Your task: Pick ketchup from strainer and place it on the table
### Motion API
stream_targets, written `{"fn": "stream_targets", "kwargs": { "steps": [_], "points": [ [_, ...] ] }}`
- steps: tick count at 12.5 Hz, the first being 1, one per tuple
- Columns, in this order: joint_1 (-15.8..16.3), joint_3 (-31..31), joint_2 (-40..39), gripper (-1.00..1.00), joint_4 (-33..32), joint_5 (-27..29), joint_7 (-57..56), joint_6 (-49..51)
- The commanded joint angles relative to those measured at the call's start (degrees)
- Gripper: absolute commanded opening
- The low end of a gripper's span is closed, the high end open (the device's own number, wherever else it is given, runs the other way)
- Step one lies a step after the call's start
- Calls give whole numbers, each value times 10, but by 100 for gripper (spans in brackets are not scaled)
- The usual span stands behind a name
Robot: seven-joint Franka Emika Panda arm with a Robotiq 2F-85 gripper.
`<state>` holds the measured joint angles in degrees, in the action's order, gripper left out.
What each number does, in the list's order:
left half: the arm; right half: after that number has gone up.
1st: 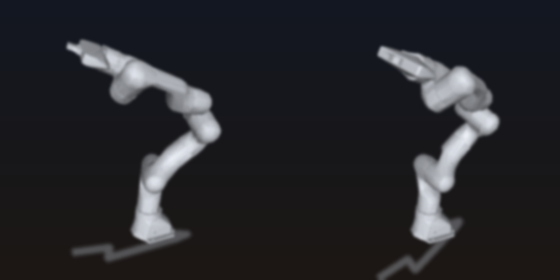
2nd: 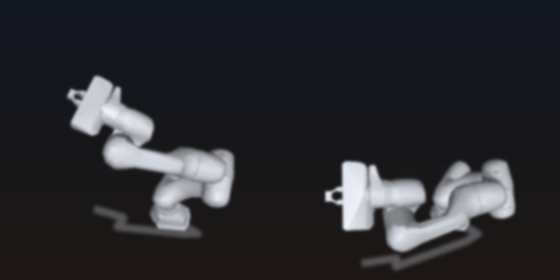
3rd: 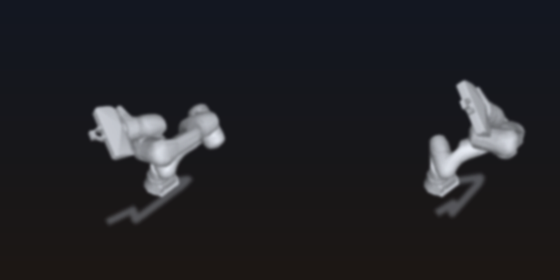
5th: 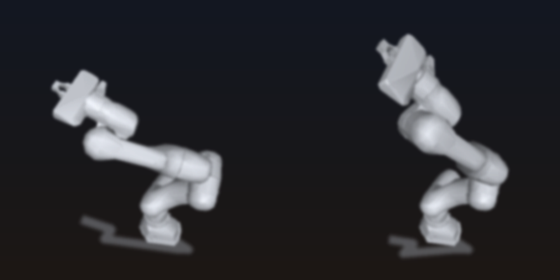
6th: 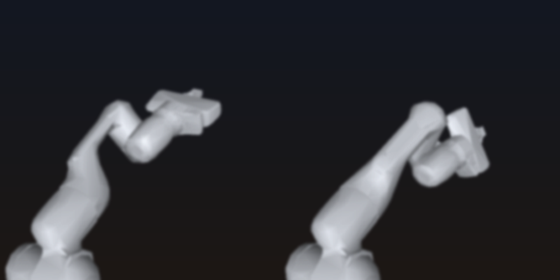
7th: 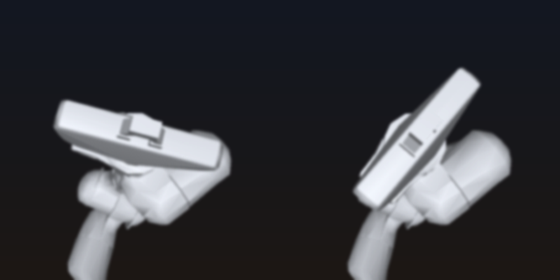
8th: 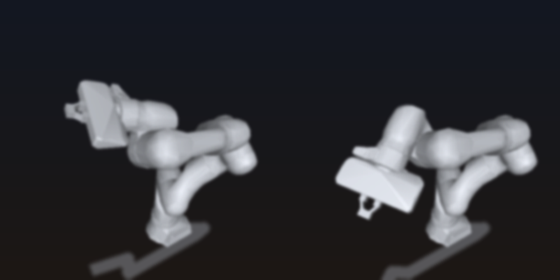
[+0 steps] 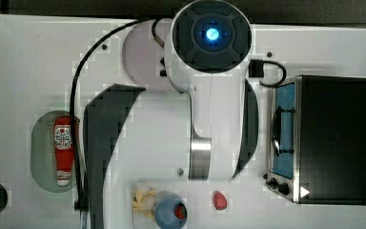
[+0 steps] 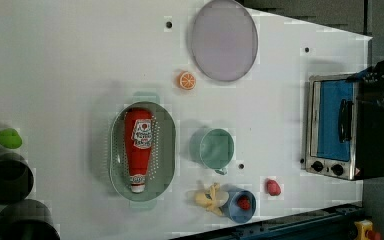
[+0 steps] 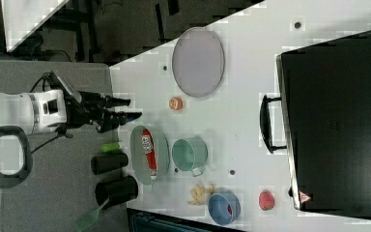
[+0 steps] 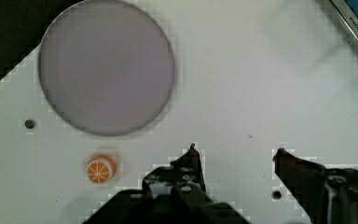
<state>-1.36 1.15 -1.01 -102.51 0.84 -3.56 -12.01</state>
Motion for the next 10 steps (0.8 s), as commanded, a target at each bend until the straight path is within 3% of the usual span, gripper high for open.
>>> {"fn": "stream_targets", "kwargs": {
  "steps": [1, 3, 10],
  "points": [
    [-60, 37, 160, 59, -59, 10, 46, 106],
    [-55, 49, 157, 99, -59, 12, 46, 106],
    [-23, 180, 121, 100, -59, 12, 46, 26]
  ]
}}
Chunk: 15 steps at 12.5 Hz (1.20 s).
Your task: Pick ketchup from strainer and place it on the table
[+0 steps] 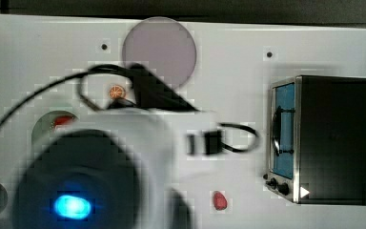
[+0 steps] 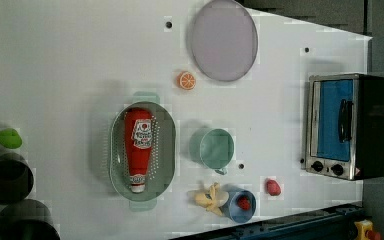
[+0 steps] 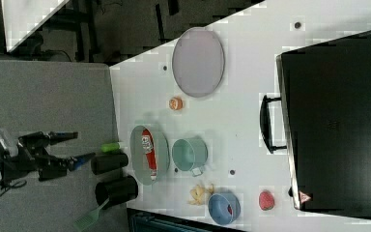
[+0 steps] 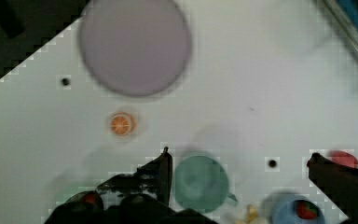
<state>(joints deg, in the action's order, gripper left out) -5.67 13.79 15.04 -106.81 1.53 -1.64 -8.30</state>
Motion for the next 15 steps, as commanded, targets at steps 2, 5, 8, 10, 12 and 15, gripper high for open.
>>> {"fn": "stream_targets", "kwargs": {
  "steps": [2, 5, 8, 10, 12, 15],
  "points": [
    [25, 105, -60, 100, -17, 5, 27, -43],
    [32, 184, -101, 100, -17, 4, 27, -76],
    [37, 250, -151, 100, -21, 3, 27, -93],
    [39, 279, -185, 100, -35, 0, 27, -113],
    [43, 292, -217, 100, -59, -9, 27, -156],
    [51, 294, -259, 100, -100, -57, 29, -247]
  ]
}}
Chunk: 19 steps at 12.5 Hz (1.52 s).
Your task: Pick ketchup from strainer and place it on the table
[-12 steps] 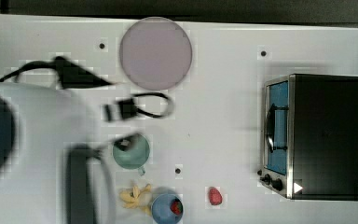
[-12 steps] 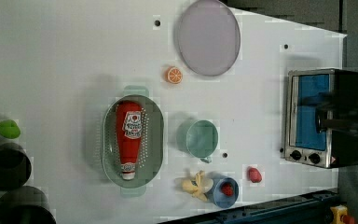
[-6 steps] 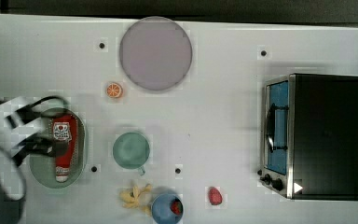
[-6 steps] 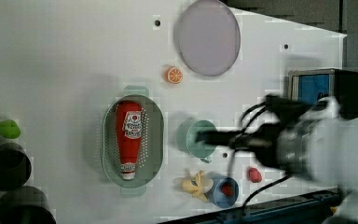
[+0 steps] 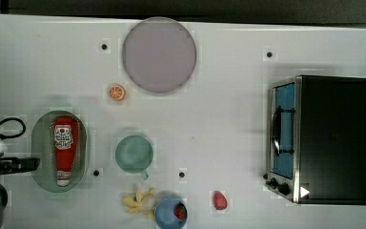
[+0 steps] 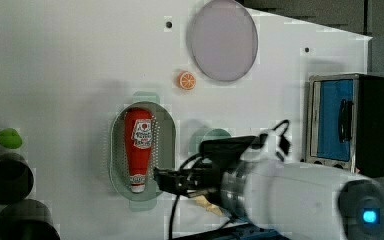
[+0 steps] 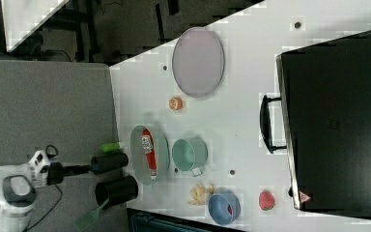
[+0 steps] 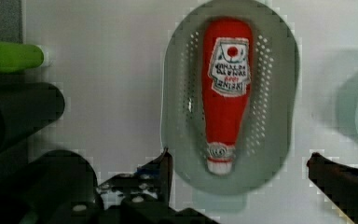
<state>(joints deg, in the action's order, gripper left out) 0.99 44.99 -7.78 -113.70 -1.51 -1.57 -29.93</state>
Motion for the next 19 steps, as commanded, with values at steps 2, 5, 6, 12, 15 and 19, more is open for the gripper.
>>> {"fn": "stream_targets", "kwargs": {
  "steps": [2, 5, 6, 12, 15, 19],
  "points": [
    [-15, -20, -61, 100, -58, -58, 29, -89],
    [-14, -24, -115, 100, -78, -91, 38, -169],
    [-14, -25, -134, 100, -80, -99, 53, -191],
    [-1, -44, -225, 100, -81, -201, 158, -252],
    [10, -65, -259, 100, -78, -245, 165, -282],
    [30, -88, -276, 68, -70, -259, 168, -298]
  ]
}}
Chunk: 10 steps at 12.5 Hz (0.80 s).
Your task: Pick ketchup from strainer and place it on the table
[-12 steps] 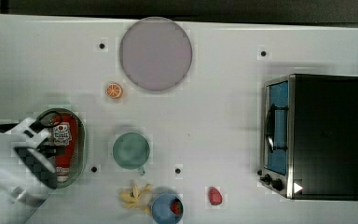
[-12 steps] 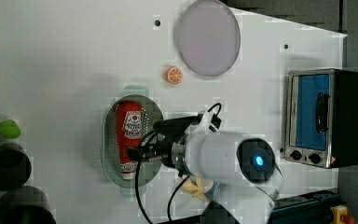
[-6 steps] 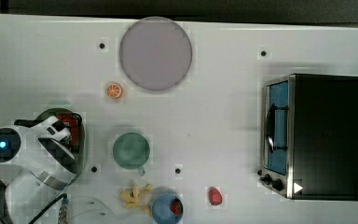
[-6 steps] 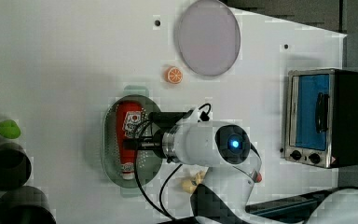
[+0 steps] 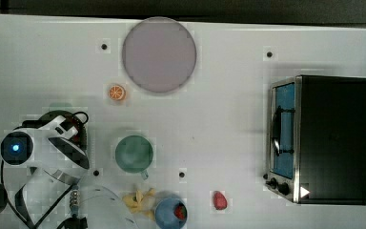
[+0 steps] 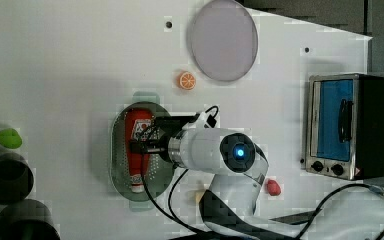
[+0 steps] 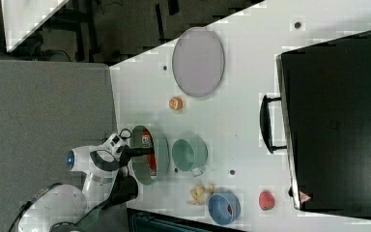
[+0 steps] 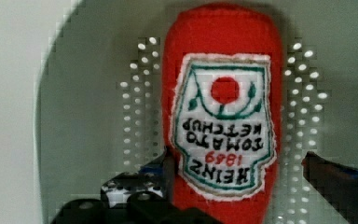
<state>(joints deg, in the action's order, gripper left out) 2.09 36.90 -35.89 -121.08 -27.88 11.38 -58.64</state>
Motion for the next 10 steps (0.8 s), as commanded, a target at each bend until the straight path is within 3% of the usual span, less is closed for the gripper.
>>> {"fn": "stream_targets", "kwargs": {
  "steps": [1, 2, 3, 7, 10],
  "points": [
    [23, -10, 5, 41, 5, 5, 39, -11],
    [25, -10, 5, 18, 5, 5, 39, -10],
    [24, -9, 8, 13, 5, 5, 39, -10],
    [2, 16, 74, 13, -11, 17, 38, 22],
    [-28, 53, 151, 13, -10, 110, 33, 69]
  ]
}}
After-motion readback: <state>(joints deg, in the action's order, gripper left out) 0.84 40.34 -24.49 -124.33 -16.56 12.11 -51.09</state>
